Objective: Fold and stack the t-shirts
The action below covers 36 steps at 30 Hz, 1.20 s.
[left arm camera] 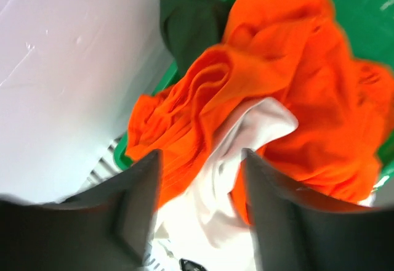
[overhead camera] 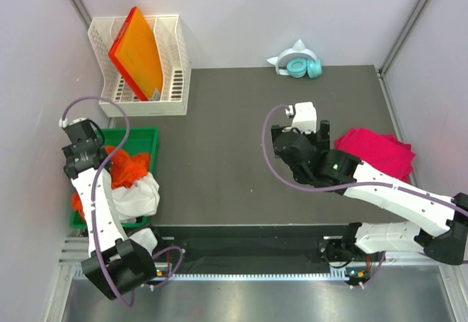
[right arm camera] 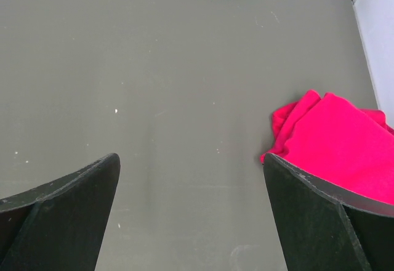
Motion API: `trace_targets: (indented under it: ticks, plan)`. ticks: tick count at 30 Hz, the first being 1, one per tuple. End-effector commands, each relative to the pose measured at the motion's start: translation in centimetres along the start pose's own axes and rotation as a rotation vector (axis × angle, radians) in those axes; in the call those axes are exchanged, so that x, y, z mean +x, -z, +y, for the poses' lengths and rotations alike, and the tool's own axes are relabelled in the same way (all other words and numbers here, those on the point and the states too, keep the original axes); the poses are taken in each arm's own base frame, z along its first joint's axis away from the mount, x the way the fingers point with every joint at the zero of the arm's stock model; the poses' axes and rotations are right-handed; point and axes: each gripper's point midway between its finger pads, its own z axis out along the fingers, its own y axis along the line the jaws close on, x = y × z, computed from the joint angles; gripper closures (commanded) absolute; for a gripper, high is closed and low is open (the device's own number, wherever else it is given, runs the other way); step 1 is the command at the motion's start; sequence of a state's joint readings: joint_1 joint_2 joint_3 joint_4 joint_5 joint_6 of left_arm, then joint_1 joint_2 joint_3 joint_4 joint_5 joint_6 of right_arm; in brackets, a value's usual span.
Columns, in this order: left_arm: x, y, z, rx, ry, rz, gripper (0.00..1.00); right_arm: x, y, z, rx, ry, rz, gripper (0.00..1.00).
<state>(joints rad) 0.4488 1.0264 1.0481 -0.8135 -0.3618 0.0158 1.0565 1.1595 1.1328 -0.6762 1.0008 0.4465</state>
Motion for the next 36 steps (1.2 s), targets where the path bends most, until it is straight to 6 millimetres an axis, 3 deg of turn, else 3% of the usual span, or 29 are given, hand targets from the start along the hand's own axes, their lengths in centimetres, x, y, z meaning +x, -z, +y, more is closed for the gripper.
trace_targets:
  ticks: [1, 5, 16, 26, 29, 34, 36]
  plan:
    - [0.1, 0.8, 0.6, 0.033, 0.015, -0.047, 0.49, 0.1, 0.2, -0.1, -0.015, -0.017, 0.004, 0.00]
    - [0.7, 0.0, 0.4, 0.047, -0.030, 0.000, 0.57, 0.6, -0.3, 0.7, -0.014, 0.001, 0.028, 0.00]
    - [2.9, -1.9, -2.5, 0.210, -0.167, 0.110, 0.49, 1.0, -1.2, 3.2, -0.029, -0.026, 0.064, 0.00]
    - [4.6, -3.5, -3.0, 0.238, -0.195, 0.197, 0.57, 1.7, -1.7, 4.0, -0.015, -0.044, 0.086, 0.00]
    - [4.1, -3.4, -2.8, 0.238, -0.191, 0.179, 0.67, 1.9, -1.8, 4.0, -0.009, -0.043, 0.090, 0.00]
    - [3.6, -3.3, -2.6, 0.225, -0.183, 0.157, 1.00, 2.3, -2.0, 4.1, -0.002, -0.045, 0.094, 0.00]
    - [3.2, -3.0, -2.4, 0.221, -0.177, 0.133, 1.00, 2.5, -2.1, 4.3, -0.002, -0.047, 0.100, 0.00]
